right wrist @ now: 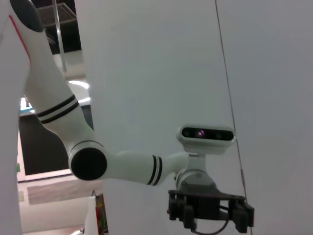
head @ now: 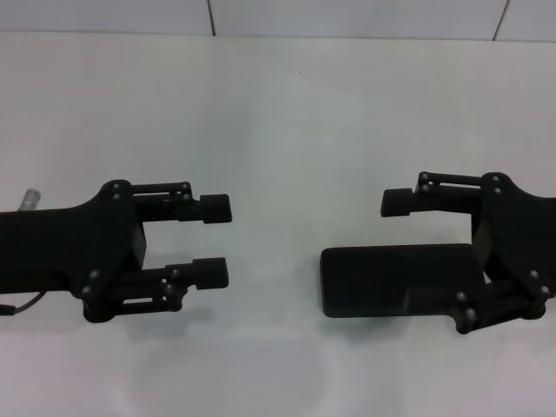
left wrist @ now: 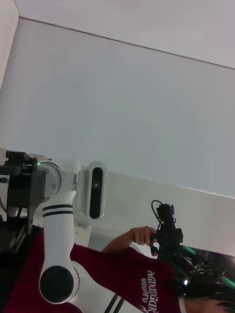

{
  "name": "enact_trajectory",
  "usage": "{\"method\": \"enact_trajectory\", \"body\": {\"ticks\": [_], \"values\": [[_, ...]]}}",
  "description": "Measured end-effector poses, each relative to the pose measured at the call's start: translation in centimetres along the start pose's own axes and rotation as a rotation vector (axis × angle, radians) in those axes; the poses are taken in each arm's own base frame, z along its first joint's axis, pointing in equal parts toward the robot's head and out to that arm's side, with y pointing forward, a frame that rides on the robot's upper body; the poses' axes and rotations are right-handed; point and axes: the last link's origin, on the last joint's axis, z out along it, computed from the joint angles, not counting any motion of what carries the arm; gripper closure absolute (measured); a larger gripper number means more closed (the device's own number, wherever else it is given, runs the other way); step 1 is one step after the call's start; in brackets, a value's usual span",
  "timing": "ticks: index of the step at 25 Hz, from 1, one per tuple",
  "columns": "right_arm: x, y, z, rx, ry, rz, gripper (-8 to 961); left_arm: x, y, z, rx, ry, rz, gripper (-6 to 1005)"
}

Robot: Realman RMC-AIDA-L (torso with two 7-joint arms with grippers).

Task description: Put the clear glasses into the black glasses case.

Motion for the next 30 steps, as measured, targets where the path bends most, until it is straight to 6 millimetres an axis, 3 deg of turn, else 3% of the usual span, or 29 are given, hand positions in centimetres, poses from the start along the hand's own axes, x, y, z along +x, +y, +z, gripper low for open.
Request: {"method": "enact_trajectory", "body": {"ticks": [30], "values": [[0.6, 0.9, 0.2, -0.039, -0.133, -0.002, 97, -1.0, 0.4, -0.3, 0.034, -0.012, -0.016, 394]]}}
